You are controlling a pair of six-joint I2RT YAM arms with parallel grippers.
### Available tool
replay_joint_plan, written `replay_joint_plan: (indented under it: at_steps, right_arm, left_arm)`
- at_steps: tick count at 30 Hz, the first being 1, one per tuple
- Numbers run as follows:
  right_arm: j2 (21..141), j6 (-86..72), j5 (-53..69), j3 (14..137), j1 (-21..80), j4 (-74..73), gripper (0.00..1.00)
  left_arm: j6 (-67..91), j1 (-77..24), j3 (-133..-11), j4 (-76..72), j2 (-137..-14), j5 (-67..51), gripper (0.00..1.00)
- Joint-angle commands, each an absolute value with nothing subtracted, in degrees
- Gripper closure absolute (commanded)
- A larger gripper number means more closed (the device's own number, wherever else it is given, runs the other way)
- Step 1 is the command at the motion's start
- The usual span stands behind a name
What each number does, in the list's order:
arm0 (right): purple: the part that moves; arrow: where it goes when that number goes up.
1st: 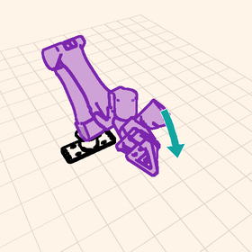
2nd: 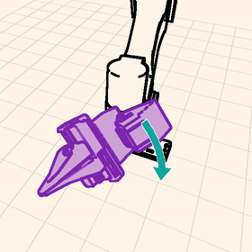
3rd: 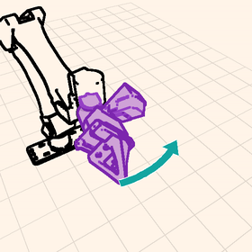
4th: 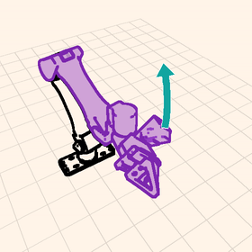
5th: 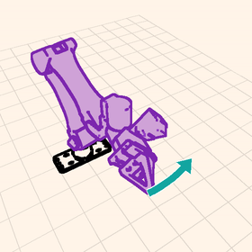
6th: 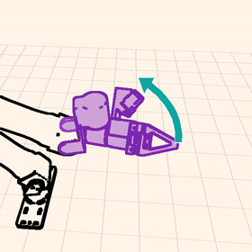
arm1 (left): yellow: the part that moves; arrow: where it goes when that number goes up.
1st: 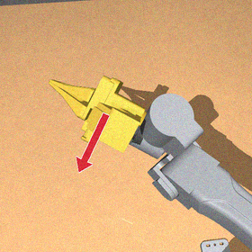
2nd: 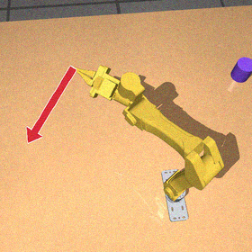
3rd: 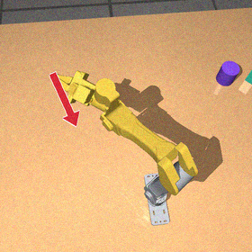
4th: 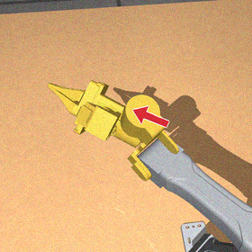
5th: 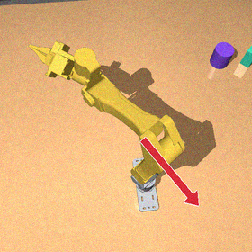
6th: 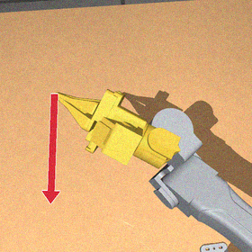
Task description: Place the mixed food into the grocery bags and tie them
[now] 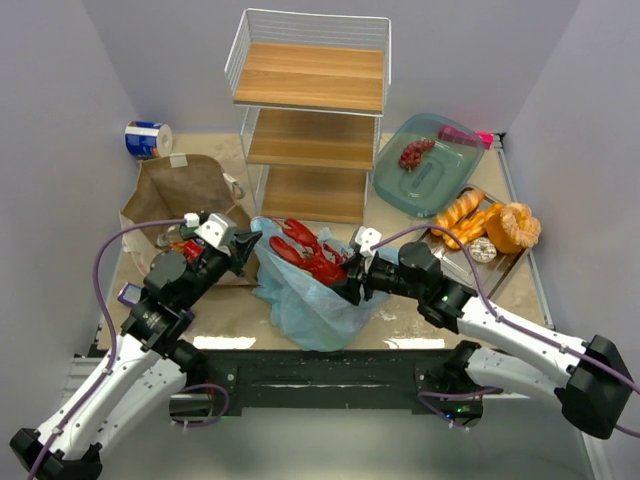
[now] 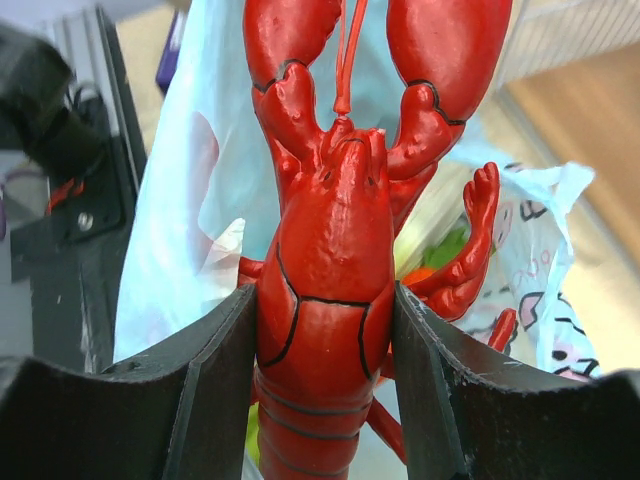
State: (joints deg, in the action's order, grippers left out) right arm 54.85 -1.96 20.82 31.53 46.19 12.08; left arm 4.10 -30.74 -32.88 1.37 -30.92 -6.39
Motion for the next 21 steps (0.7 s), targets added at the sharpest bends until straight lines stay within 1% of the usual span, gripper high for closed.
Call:
replay_joint_plan:
  at_steps: [1,6,10,14,15,21]
  right_arm:
    - [54.58,-2.64,18.37,30.76,48.77,9.32,1.00]
    - [57.91,-1.85,18.02,32.34,51.32,5.81,1.00]
    - [59.42,-1.84,13.81,32.70,55.80,5.09,1.00]
    - [56.00,-5.35,9.06,31.46,57.65,7.82,1.00]
    - [55.03,-6.58,6.62,31.29,58.18,7.82,1.00]
    - [49.22,-6.60,3.25,31.46,60.20,6.16,1.00]
  left_arm:
    - [6.68,-30.15,-33.57,-1.85,-30.94,-2.38,1.00]
    - [6.42,-30.06,-33.75,-1.76,-30.85,-1.85,1.00]
    - [6.24,-30.15,-33.75,-1.50,-30.94,-1.06,1.00]
    - [6.68,-30.06,-34.80,2.00,-32.95,-0.17,1.00]
    - [6.68,-30.06,-35.33,2.46,-34.18,1.56,1.00]
    - [8.35,-29.97,-36.91,4.22,-38.32,1.76,1.00]
